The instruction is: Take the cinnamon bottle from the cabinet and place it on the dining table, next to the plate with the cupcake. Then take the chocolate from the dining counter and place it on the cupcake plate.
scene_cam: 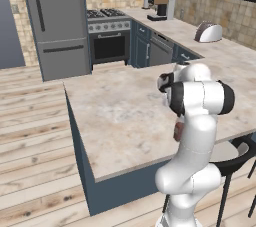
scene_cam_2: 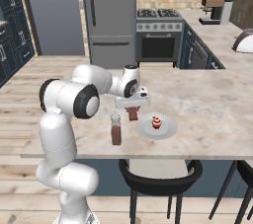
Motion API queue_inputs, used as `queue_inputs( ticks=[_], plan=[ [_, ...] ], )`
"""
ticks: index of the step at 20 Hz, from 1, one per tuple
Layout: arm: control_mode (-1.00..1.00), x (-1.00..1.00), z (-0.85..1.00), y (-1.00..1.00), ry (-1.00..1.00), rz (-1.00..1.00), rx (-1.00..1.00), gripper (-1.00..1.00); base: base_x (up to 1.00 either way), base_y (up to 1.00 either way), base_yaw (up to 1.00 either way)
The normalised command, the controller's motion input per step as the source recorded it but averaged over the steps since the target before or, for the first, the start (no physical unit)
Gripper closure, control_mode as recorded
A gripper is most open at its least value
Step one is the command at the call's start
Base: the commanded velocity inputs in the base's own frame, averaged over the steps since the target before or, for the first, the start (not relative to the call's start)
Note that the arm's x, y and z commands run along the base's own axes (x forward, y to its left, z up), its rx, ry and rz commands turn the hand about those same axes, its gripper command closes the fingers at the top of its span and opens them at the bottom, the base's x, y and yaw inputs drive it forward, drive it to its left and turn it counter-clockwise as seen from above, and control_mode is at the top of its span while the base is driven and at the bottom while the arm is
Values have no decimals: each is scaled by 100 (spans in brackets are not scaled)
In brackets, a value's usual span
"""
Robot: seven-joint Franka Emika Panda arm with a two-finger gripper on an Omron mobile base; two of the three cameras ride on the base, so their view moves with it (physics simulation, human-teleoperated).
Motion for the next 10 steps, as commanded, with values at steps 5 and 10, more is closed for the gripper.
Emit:
queue_inputs(
  ticks=[5, 10],
  plan=[
    [-100, 0, 0, -59, 7, 0, 0, 100, 0, 0, 0],
    [-100, -2, -8, -41, 7, 0, 0, 100, 0, 0, 0]
  ],
)
